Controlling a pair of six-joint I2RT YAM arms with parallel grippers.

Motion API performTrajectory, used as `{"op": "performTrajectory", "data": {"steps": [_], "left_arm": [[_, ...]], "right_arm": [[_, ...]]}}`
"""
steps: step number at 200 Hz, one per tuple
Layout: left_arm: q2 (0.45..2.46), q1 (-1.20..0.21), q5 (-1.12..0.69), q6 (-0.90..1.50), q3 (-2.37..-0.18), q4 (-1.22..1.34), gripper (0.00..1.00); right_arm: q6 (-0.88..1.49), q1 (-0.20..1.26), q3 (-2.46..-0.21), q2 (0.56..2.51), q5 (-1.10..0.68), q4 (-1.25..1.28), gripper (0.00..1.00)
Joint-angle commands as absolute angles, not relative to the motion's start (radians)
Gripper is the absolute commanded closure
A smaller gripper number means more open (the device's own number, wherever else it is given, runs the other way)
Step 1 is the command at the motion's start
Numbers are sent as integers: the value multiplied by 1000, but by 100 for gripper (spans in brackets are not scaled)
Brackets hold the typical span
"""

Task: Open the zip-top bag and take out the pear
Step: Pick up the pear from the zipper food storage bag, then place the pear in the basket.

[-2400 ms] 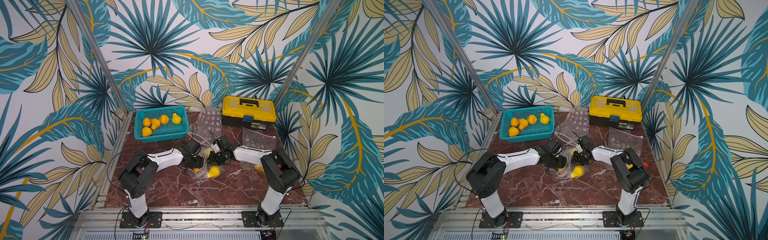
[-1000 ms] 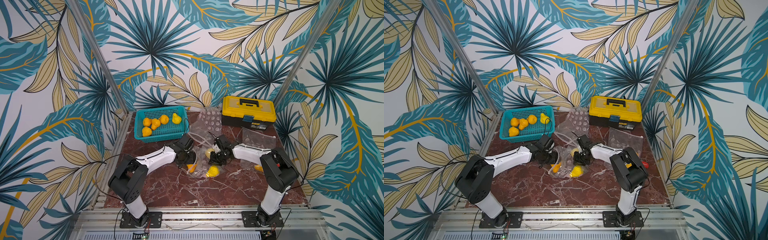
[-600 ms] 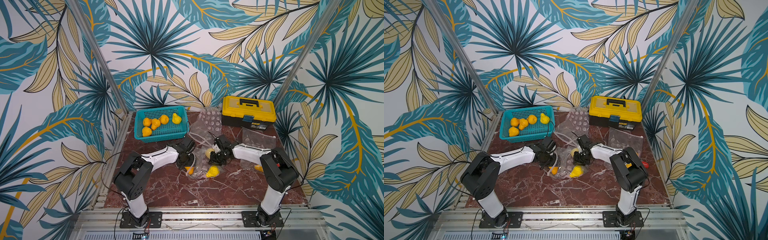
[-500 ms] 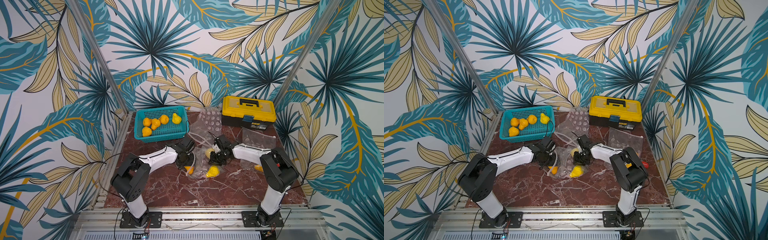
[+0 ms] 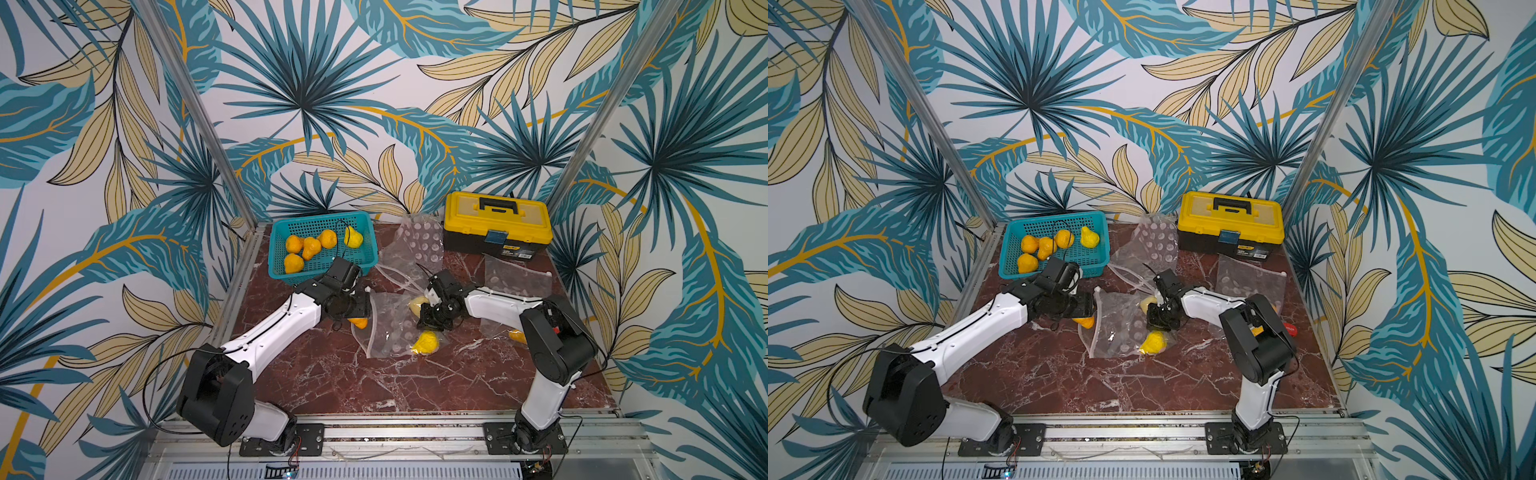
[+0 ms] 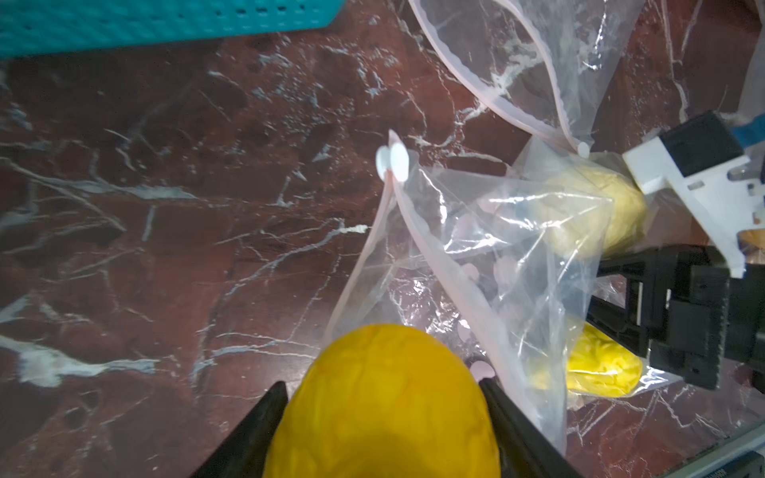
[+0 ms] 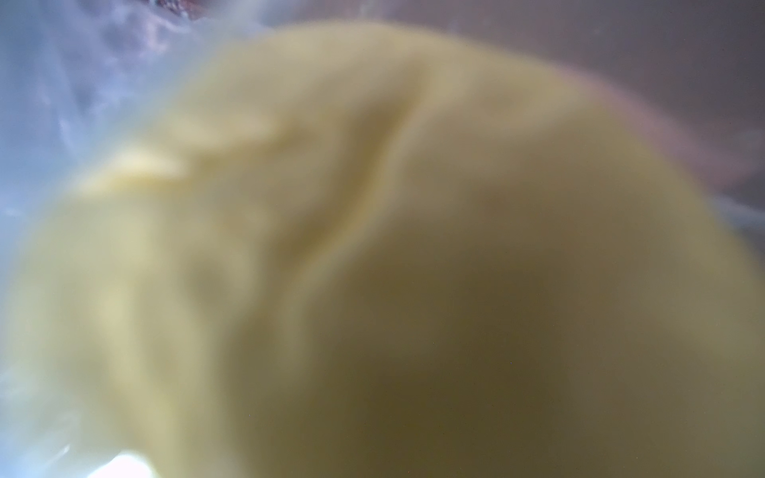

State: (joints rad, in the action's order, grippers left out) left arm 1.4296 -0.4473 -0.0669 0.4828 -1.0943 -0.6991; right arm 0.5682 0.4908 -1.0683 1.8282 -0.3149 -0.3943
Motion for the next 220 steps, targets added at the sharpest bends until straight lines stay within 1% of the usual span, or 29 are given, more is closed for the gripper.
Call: {"op": "performTrajectory", "data": {"steps": [1,25,56,87,110,153,194,220], "left_arm": [[1414,-385,-26,384,-1177,-716,30],[1469,-289,-57,315,-1285,-726,30],[1605,-185,-85,233,-1471,-768,31],[1763,-116,-81,170,-1668,-819,31],[1880,-68,-105,146,-1777,-832,31],[2128,-22,-103,91,-2019,-955,32],[2264,10,-105,78,-2123,-1027,32],[2313,23,-103,67,-2166,-1054,31]], "right_arm": [[560,492,-1046,1877,-259,-497,78],[558,491,-1055,1860,-251,-520,77],[553,492,-1073,1834,-242,-556,70],[551,492,-1086,1811,-226,-591,66],[555,492,-1090,1792,-220,-603,64],[564,492,-1095,1776,-219,-611,64],[567,492,-1092,1774,-218,-616,64],[565,491,-1092,1777,-219,-618,64]]}}
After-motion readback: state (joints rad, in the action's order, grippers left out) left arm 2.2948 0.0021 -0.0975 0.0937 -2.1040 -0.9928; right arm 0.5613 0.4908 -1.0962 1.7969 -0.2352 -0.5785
